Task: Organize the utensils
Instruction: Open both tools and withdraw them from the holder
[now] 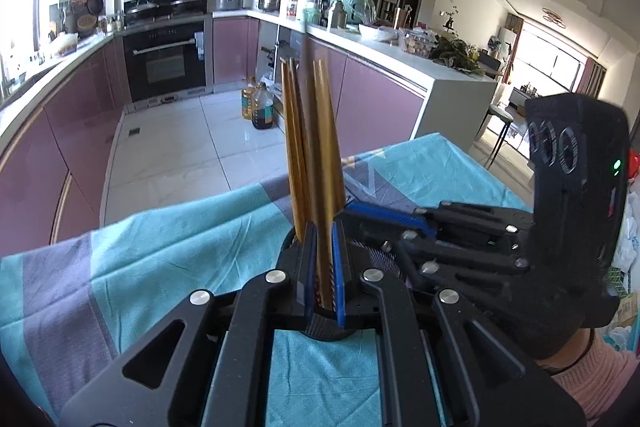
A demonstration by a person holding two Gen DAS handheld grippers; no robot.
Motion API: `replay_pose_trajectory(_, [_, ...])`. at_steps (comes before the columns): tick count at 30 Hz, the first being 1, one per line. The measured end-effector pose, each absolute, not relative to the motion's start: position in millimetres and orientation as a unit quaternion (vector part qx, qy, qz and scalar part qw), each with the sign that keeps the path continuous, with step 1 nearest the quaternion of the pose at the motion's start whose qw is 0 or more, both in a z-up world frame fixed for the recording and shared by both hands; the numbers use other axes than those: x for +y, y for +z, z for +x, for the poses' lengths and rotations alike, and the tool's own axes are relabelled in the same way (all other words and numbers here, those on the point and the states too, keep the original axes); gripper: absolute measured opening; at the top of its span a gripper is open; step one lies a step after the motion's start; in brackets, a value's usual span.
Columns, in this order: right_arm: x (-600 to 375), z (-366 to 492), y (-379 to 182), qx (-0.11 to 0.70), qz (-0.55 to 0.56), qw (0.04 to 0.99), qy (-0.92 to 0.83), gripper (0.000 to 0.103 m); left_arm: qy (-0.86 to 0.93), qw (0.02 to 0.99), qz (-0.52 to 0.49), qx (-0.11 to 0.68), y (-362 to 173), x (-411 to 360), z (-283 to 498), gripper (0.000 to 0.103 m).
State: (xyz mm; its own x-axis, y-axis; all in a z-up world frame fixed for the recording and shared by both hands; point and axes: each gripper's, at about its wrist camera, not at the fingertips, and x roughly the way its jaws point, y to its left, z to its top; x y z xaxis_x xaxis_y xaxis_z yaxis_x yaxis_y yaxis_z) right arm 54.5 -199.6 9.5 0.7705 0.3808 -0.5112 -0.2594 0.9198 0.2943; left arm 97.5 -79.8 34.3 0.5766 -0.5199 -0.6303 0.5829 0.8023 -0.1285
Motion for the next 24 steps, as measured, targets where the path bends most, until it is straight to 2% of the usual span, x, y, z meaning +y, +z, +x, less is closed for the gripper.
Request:
replay_pose_trajectory(6, [-202,47,8,0.291,0.103,0.936,0.17,0.016,-0.305,0.888,0.033,0.342,22,-77,96,0.008])
replay_pose_trajectory(7, [-202,46,8,0.29,0.102,0.936,0.17,0.017,-0.302,0.891,0.031,0.338,21,-75,94,0.011])
replay_pose_trajectory(10, [-199,36,11,0.282,0.093,0.94,0.169,0.03,-0.286,0.903,0.022,0.32,21,-62,85,0.029])
replay_pose_trajectory(12, [-198,30,13,0.272,0.088,0.944,0.166,0.044,-0.272,0.913,0.015,0.305,20,-50,76,0.037])
replay_pose_trajectory(13, [-197,26,14,0.267,0.083,0.946,0.163,0.047,-0.267,0.916,0.01,0.299,19,-43,73,0.046])
replay_pose_trajectory(14, [-195,22,15,0.263,0.077,0.949,0.158,0.053,-0.257,0.921,0.005,0.293,18,-36,69,0.056])
replay_pose_trajectory(15, [-193,18,16,0.256,0.07,0.952,0.151,0.063,-0.248,0.925,0.003,0.286,18,-28,64,0.06])
replay_pose_trajectory(17, [-189,9,17,0.243,0.054,0.959,0.135,0.076,-0.219,0.937,-0.001,0.271,16,-14,56,0.074])
replay_pose_trajectory(18, [-186,6,17,0.238,0.045,0.962,0.128,0.082,-0.21,0.941,-0.004,0.264,16,-8,52,0.077])
replay_pose_trajectory(22, [-174,-9,16,0.218,0.016,0.97,0.111,0.092,-0.181,0.955,-0.013,0.233,16,15,34,0.098])
replay_pose_trajectory(23, [-172,-13,16,0.213,0.011,0.971,0.105,0.097,-0.173,0.959,-0.015,0.225,16,20,29,0.098])
replay_pose_trajectory(24, [-170,-17,16,0.206,0.007,0.973,0.099,0.096,-0.166,0.962,-0.016,0.217,17,26,23,0.098])
